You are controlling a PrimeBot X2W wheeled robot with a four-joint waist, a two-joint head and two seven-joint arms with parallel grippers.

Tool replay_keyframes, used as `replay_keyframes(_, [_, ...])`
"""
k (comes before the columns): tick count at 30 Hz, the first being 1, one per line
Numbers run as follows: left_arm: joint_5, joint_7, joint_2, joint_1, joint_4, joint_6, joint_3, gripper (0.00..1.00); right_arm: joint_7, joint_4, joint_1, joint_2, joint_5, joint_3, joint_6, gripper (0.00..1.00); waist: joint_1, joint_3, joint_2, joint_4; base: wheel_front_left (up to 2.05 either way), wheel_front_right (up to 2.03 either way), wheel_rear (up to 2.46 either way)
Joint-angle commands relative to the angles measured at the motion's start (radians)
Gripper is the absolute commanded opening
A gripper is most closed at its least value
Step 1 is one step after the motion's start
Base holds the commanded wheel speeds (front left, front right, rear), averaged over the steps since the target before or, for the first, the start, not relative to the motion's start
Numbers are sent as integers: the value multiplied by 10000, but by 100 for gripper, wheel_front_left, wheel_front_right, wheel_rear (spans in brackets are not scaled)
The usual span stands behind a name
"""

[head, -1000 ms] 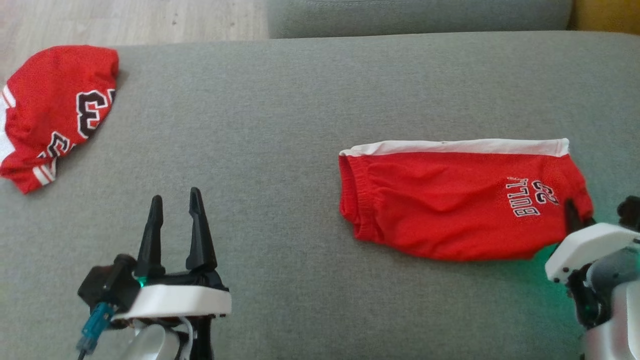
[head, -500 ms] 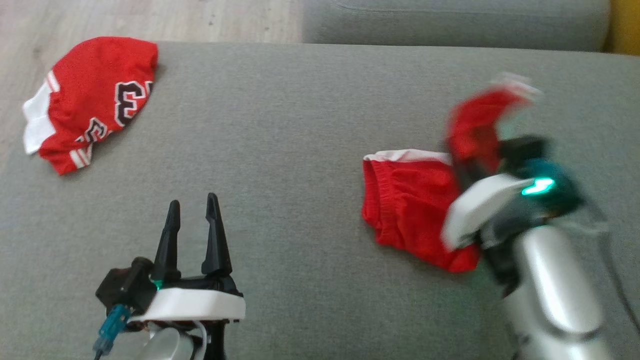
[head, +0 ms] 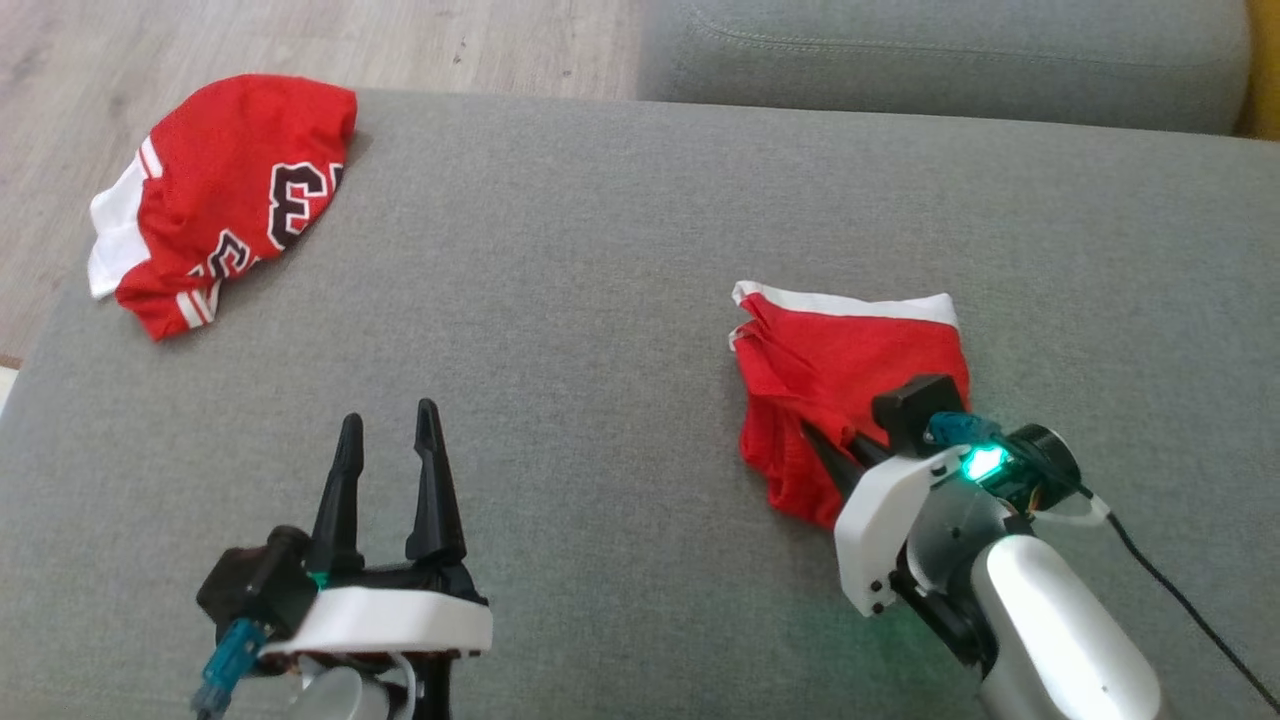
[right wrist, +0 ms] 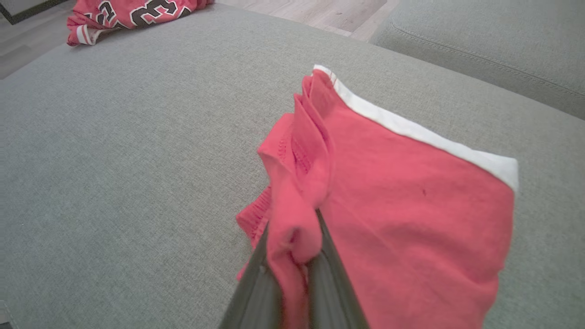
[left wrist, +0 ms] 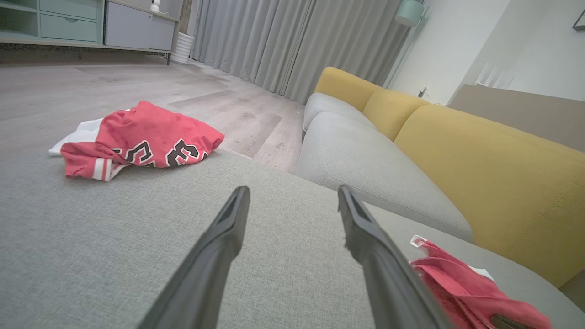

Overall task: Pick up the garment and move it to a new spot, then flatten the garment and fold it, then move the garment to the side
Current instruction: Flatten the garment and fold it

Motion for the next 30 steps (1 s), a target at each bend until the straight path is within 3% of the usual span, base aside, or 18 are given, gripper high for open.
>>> replay_keyframes(1, [83, -80, 53, -141, -254, -36, 371, 100, -1, -422, -158, 24, 34, 128, -7, 0, 0, -13, -1, -42, 0, 0, 0])
replay_keyframes(3, [94, -81, 55, -113, -250, -41, 350, 100, -27, -490, -96, 73, 76, 204, -7, 0, 0, -33, -1, -107, 0, 0, 0])
replay_keyframes(4, [102, -76, 52, -113, -245, -46, 324, 100, -54, -516, -68, 103, 112, 265, -7, 9, 0, -39, -1, -134, 0, 0, 0])
replay_keyframes(5, [108, -70, 50, -117, -236, -54, 297, 100, -103, -544, -44, 135, 159, 340, -7, 32, 0, -43, -1, -161, 0, 0, 0])
replay_keyframes(6, [114, -59, 47, -124, -227, -63, 267, 100, -191, -581, -31, 167, 203, 404, -7, 91, 0, -43, -1, -185, 0, 0, 0])
replay_keyframes(7, [123, -51, 37, -134, -216, -67, 237, 100, -288, -612, -21, 192, 228, 479, -7, 100, 0, -47, -1, -202, 0, 0, 0])
replay_keyframes(15, [188, 3, 35, -138, -126, -61, 61, 100, -1033, -988, 181, 330, 436, 588, -7, 100, 0, -163, -1, -333, 0, 0, 0])
replay_keyframes(26, [329, 10, 103, -180, -122, -29, -74, 100, -2034, -1773, 694, 546, -389, -1797, -7, 100, 0, -199, -1, -461, 0, 0, 0])
replay_keyframes(30, [348, 4, 103, -243, -114, -41, -84, 100, -2262, -1737, 814, 600, -650, -2202, -7, 100, 0, -133, -1, -489, 0, 0, 0])
